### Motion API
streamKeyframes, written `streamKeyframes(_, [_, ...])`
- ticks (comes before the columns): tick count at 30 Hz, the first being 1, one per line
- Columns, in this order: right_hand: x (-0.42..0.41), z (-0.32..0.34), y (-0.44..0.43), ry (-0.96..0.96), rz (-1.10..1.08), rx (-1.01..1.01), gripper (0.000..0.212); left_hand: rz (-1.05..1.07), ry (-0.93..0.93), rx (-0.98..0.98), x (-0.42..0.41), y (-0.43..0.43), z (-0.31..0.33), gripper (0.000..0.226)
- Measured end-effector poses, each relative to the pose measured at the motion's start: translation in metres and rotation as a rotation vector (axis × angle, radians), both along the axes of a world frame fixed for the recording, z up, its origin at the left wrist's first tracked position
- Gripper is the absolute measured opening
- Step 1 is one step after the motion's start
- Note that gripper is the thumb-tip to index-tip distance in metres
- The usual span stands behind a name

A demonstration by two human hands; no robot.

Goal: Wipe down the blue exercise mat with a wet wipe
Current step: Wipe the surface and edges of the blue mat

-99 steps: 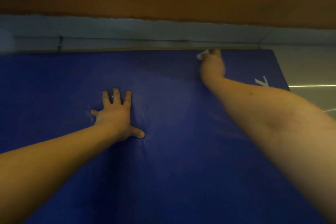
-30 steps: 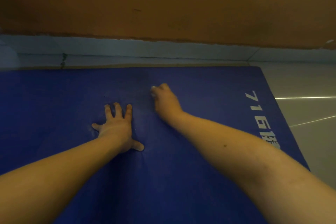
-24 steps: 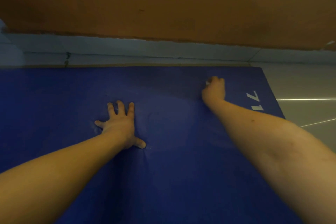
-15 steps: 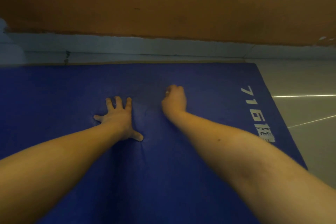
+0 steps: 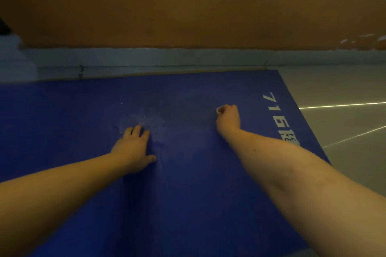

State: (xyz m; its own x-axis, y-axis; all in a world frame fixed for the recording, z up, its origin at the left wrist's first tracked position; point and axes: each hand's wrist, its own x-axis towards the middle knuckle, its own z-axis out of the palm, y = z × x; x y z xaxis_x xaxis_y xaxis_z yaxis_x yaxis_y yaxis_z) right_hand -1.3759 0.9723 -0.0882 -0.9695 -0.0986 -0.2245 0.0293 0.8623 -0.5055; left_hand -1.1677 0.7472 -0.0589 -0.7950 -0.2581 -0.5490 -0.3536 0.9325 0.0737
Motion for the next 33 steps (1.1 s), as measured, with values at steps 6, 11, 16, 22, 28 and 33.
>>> streamKeyframes(6, [0.091, 0.005, -0.046, -0.076, 0.228, -0.101, 0.017, -0.077, -0.023, 0.063, 0.009, 0.012, 0.013, 0.075])
streamKeyframes(11, [0.175, -0.013, -0.078, -0.156, 0.712, -0.082, 0.017, -0.115, -0.013, 0.083, 0.009, 0.027, 0.019, 0.054])
streamKeyframes(16, [0.130, -0.015, -0.039, -0.122, 0.621, -0.054, 0.010, -0.191, -0.085, 0.079, 0.015, 0.034, 0.022, 0.062])
streamKeyframes(22, [0.044, -0.007, 0.041, -0.040, 0.032, 0.167, 0.023, -0.221, -0.121, 0.073, 0.036, 0.026, 0.020, 0.061])
streamKeyframes(28, [0.132, 0.008, -0.002, -0.093, 0.218, 0.042, 0.013, -0.234, -0.131, 0.054, 0.040, 0.022, 0.020, 0.062])
streamKeyframes(33, [0.229, -0.001, -0.035, -0.152, 0.742, -0.066, 0.010, -0.260, -0.115, 0.035, 0.033, 0.036, 0.020, 0.056])
